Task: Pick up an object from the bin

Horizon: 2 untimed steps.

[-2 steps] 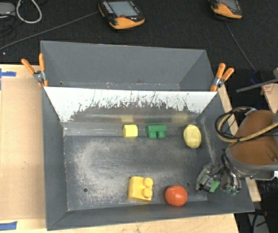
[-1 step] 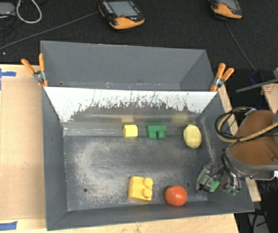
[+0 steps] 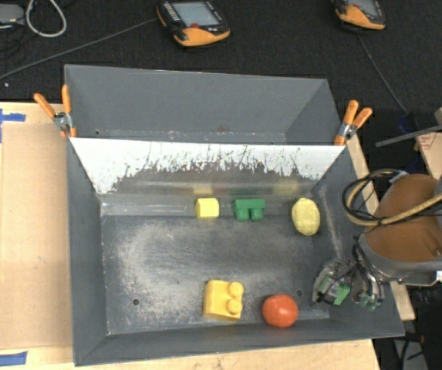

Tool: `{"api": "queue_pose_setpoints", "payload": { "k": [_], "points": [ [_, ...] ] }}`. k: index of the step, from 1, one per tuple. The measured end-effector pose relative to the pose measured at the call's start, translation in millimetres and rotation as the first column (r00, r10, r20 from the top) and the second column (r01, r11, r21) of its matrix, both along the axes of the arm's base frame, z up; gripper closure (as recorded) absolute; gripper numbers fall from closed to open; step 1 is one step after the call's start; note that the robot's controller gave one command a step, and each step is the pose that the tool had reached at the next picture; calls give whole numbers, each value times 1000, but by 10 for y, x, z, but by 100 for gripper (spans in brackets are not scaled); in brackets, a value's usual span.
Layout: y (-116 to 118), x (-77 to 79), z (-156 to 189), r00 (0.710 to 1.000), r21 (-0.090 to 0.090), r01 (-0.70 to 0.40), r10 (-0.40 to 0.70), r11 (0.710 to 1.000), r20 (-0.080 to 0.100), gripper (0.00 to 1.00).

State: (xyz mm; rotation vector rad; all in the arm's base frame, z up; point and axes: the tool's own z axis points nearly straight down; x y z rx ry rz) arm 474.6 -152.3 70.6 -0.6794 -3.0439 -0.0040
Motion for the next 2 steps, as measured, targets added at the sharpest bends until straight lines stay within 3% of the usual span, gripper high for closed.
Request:
{"api": "queue_pose_setpoints", "payload": {
  "k": [2],
  "points": [
    [-7,-24,942,1000,2,-1,1,1000,-8,100]
  ]
}}
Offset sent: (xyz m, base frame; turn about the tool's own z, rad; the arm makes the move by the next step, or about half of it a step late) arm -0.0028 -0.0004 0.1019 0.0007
